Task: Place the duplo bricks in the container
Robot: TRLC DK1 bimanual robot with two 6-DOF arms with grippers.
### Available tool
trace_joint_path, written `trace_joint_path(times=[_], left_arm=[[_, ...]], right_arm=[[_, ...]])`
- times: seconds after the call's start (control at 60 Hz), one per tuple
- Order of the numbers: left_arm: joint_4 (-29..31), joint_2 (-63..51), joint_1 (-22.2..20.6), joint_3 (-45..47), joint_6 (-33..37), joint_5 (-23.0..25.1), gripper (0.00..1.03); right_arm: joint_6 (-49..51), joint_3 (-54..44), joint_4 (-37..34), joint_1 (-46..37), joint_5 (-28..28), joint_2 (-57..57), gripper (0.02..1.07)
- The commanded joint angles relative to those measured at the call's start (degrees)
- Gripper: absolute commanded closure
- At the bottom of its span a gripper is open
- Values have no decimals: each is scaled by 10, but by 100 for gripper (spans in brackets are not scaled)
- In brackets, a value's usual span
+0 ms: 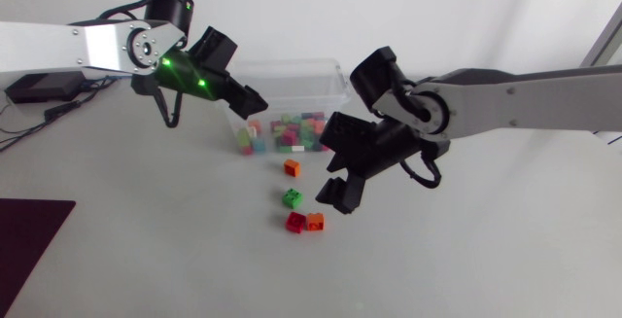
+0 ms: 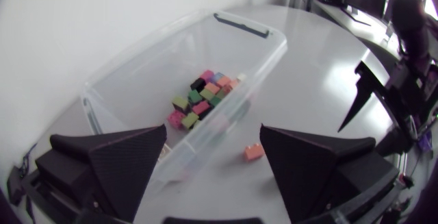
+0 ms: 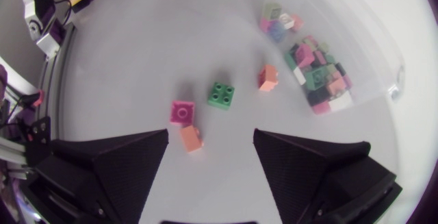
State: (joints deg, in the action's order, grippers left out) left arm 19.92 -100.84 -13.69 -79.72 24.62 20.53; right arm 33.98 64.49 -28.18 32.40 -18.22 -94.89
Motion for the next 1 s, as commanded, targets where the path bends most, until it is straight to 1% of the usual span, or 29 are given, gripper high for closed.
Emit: trace_joint_path(times=[0.0, 0.067, 0.217, 0.317, 0.533, 0.567, 0.6, 0.817, 0.867, 0.883, 0.933, 0.983], left_arm=[[37, 46, -3, 43, 76, 3, 6], [77, 56, -5, 64, 122, 9, 6], [79, 68, -20, 129, 191, 21, 6], [64, 59, -27, 153, 223, 29, 6], [52, 20, -41, 162, 265, 44, 6], [52, 15, -45, 164, 273, 44, 6], [51, 12, -49, 164, 279, 46, 6], [44, -28, -58, 157, 310, 50, 6], [44, -38, -62, 156, 322, 50, 6], [44, -38, -62, 156, 322, 50, 6], [44, -46, -67, 155, 338, 51, 6], [44, -52, -71, 156, 354, 55, 6]], right_arm=[[43, -5, -27, 18, -4, -32, 17], [57, -1, -42, 38, 5, -50, 17], [71, 12, -54, 69, 28, -97, 18], [77, 18, -52, 89, 55, -117, 18], [88, 36, -54, 82, 67, -137, 18], [92, 37, -54, 79, 67, -138, 23], [92, 41, -55, 75, 67, -140, 25], [104, 53, -64, 61, 66, -161, 25], [105, 56, -64, 61, 66, -166, 31], [105, 56, -64, 61, 66, -166, 31], [105, 61, -64, 61, 64, -174, 38], [106, 64, -64, 61, 61, -180, 48]])
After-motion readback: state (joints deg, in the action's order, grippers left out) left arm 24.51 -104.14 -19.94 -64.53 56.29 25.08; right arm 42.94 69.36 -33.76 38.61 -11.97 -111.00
